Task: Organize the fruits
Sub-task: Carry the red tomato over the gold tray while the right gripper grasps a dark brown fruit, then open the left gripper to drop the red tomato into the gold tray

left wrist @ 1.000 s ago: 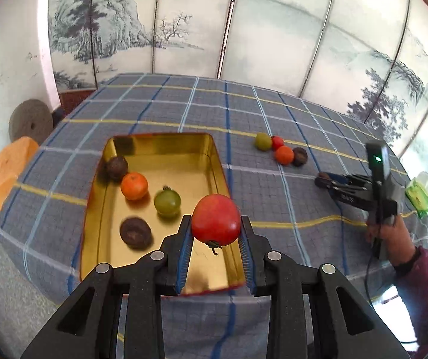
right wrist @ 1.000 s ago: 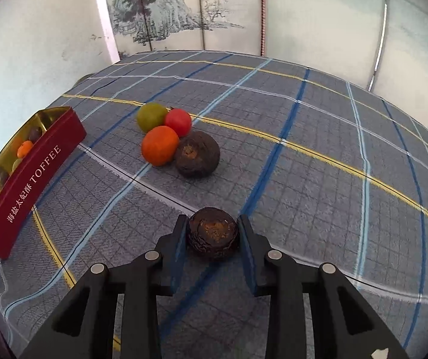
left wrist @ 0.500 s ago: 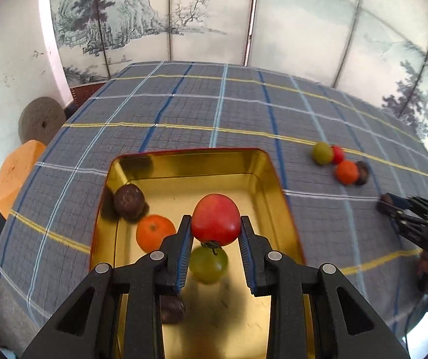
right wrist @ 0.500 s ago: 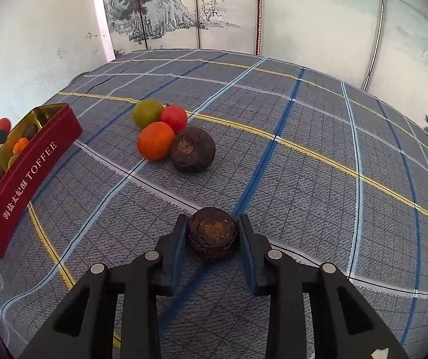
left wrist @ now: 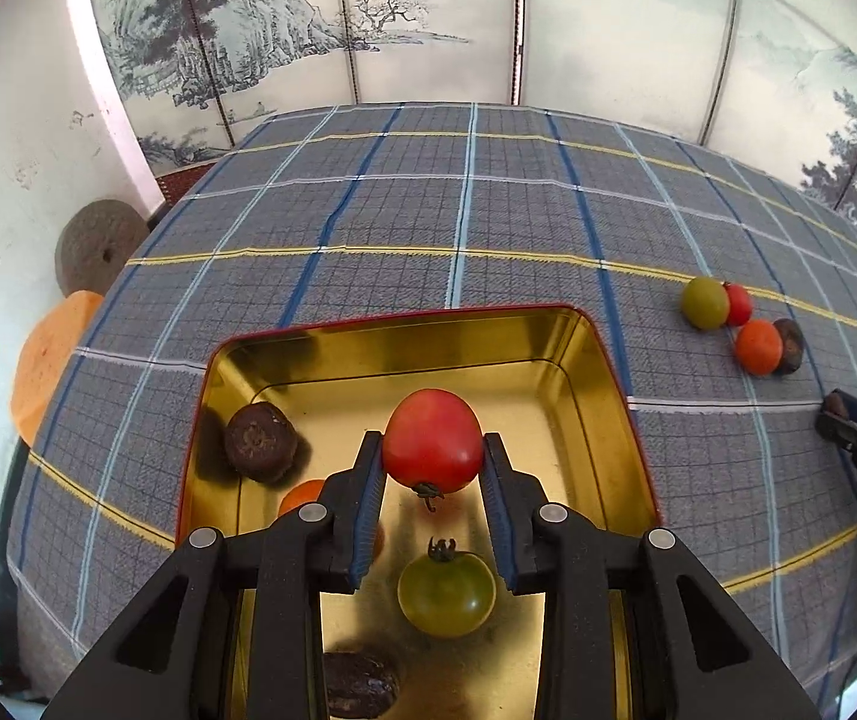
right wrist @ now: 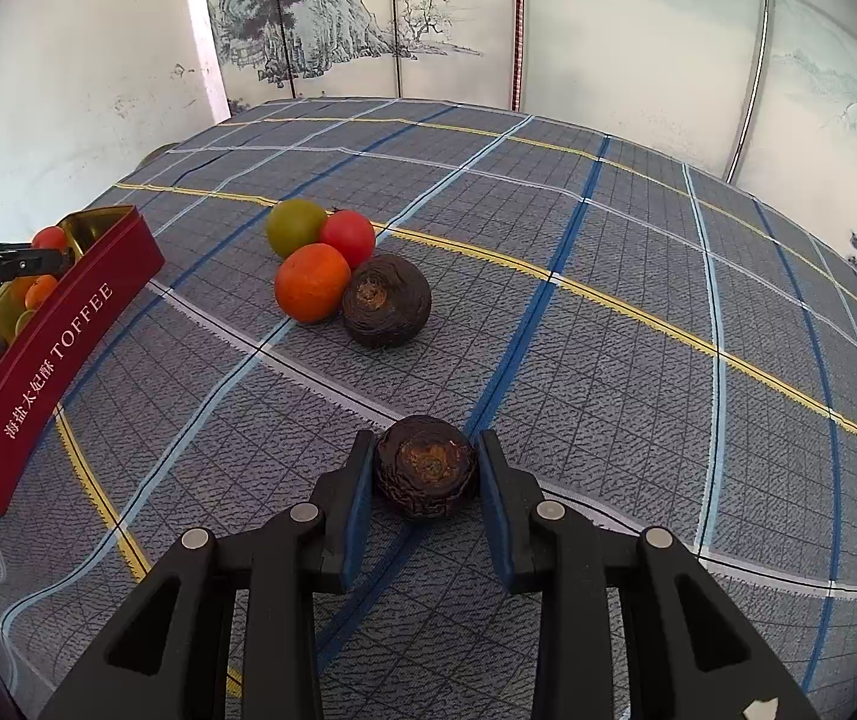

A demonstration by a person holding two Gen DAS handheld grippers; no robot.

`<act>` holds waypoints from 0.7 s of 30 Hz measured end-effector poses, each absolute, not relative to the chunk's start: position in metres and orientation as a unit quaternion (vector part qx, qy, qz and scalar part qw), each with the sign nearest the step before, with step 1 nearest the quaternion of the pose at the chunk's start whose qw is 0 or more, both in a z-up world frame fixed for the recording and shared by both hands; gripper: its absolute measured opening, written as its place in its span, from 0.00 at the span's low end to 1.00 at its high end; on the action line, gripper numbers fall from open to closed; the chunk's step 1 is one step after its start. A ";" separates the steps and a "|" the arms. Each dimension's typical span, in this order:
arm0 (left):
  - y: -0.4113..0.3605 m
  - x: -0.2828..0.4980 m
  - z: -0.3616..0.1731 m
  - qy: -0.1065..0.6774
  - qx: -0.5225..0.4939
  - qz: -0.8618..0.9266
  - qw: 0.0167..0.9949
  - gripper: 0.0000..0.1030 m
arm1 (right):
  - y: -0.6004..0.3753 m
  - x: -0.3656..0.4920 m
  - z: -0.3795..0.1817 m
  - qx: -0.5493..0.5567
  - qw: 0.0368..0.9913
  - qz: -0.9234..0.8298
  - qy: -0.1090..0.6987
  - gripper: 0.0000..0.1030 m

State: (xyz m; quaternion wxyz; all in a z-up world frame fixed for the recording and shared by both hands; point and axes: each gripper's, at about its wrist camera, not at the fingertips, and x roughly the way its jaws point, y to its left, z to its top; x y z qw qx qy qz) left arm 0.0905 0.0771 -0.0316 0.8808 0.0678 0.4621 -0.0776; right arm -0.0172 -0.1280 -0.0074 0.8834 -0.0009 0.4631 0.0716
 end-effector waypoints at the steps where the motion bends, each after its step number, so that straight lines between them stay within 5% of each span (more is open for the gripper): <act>1: 0.076 0.090 -0.031 0.459 0.075 -0.074 0.882 0.34 | -0.128 -0.017 -0.007 -0.001 0.883 0.072 0.463 0.29; 3: 0.073 0.087 -0.029 0.449 0.087 -0.066 0.887 0.37 | -0.128 -0.017 -0.007 0.001 0.883 0.072 0.463 0.29; 7: 0.076 0.077 -0.019 0.432 0.086 -0.053 0.896 0.66 | -0.133 -0.018 -0.007 0.016 0.884 0.077 0.461 0.29; 21: 0.086 -0.048 0.021 0.384 0.032 -0.081 0.919 0.76 | -0.138 -0.055 0.012 0.066 0.894 0.090 0.435 0.29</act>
